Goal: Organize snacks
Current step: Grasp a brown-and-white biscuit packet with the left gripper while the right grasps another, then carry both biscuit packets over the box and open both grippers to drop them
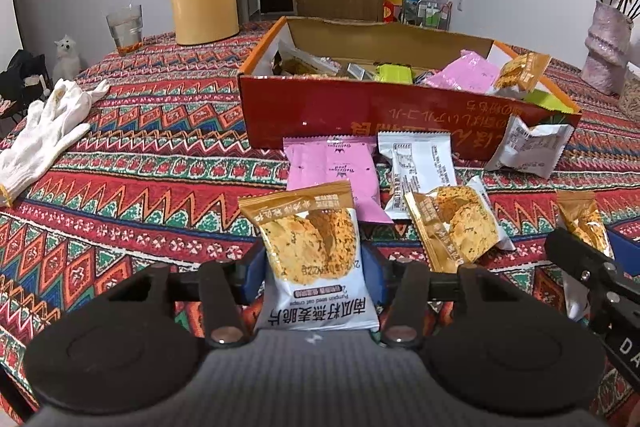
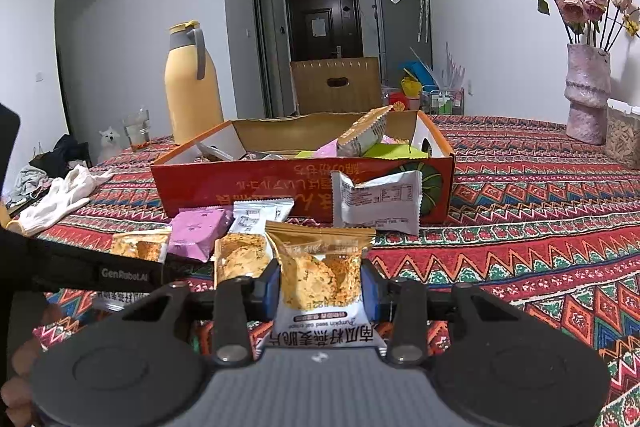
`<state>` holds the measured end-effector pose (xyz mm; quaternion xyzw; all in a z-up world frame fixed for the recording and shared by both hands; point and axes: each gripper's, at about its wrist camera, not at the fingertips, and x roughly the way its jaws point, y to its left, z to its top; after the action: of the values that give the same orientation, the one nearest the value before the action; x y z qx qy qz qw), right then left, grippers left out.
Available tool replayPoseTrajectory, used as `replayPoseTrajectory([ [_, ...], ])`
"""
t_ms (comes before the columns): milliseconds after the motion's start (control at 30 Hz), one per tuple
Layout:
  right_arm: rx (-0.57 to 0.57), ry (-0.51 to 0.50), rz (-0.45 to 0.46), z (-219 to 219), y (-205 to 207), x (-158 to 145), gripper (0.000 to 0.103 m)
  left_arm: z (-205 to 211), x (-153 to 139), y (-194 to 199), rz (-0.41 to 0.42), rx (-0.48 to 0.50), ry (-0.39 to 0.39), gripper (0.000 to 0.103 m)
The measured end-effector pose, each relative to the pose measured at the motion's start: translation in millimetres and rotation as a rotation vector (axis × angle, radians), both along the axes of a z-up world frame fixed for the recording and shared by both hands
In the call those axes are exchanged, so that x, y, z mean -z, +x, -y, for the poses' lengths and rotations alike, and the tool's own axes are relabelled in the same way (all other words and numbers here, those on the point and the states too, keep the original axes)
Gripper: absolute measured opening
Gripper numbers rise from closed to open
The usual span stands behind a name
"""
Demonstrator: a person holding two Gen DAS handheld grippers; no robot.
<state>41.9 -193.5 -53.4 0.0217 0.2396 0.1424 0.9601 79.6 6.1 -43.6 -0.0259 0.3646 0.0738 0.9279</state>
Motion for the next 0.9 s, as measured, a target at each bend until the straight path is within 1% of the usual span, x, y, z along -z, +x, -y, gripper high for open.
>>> replayPoseTrajectory([
  [233,0.010,-0.009,0.027,0.5,-2.0,-8.8,0.039,0.3,-18.3,-6.9,0.065,0.025,0.014,0.051],
  [433,0.019,-0.011,0.061,3.3,3.9,-21.9,0.039,-1.2,-36.4,-3.8,0.121,0.042,0.022,0.051],
  [667,0.040,-0.019,0.118,2.6,22.8,-42.5,0.039,-3.3,-58.2,13.1,0.183,0.048,0.023,0.051],
  [900,0.056,-0.028,0.171,-3.1,52.7,-61.9,0.040,-5.1,-76.6,39.1,0.226,0.051,0.018,0.051],
])
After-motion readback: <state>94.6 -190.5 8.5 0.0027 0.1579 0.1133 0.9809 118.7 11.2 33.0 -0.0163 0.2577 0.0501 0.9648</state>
